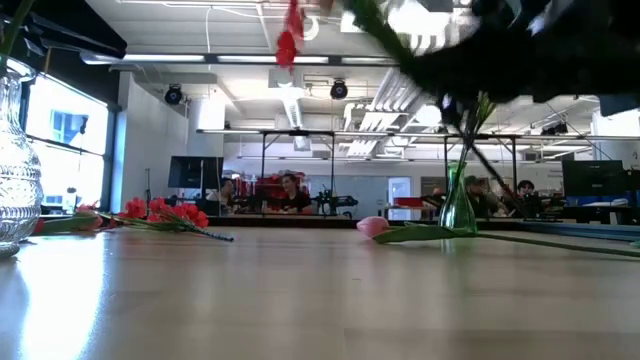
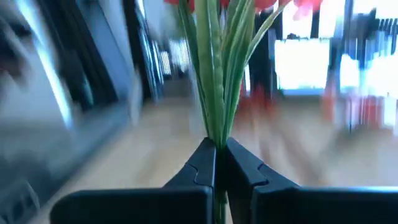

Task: Sort flowers into vase by color
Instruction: Put the red flowers into the green vase

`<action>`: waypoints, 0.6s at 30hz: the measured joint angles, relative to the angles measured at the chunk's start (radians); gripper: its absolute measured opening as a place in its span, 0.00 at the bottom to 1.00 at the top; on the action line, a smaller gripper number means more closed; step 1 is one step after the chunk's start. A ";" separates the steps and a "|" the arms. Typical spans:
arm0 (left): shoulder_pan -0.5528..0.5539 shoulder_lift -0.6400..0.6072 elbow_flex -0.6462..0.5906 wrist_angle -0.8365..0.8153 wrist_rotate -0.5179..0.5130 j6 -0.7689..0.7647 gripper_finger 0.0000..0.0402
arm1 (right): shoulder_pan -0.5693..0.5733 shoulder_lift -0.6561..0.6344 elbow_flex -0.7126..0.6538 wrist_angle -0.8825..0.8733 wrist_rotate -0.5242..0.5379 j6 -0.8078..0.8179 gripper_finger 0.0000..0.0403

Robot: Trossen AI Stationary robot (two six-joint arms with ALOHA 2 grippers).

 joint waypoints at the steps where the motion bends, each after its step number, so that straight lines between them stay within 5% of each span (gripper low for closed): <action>1: 0.000 0.002 0.000 0.002 -0.011 0.009 0.22 | 0.001 -0.003 -0.023 0.125 -0.001 -0.041 0.02; 3: 0.000 0.009 0.000 0.009 -0.023 0.022 0.22 | 0.000 -0.005 -0.063 0.307 0.000 -0.114 0.03; 8: 0.000 0.036 0.000 0.073 -0.030 0.106 0.22 | -0.014 -0.060 -0.022 0.304 0.007 -0.192 0.04; 18: 0.069 0.093 0.000 0.384 -0.232 0.720 0.22 | -0.100 -0.058 0.213 0.277 -0.114 -0.348 0.04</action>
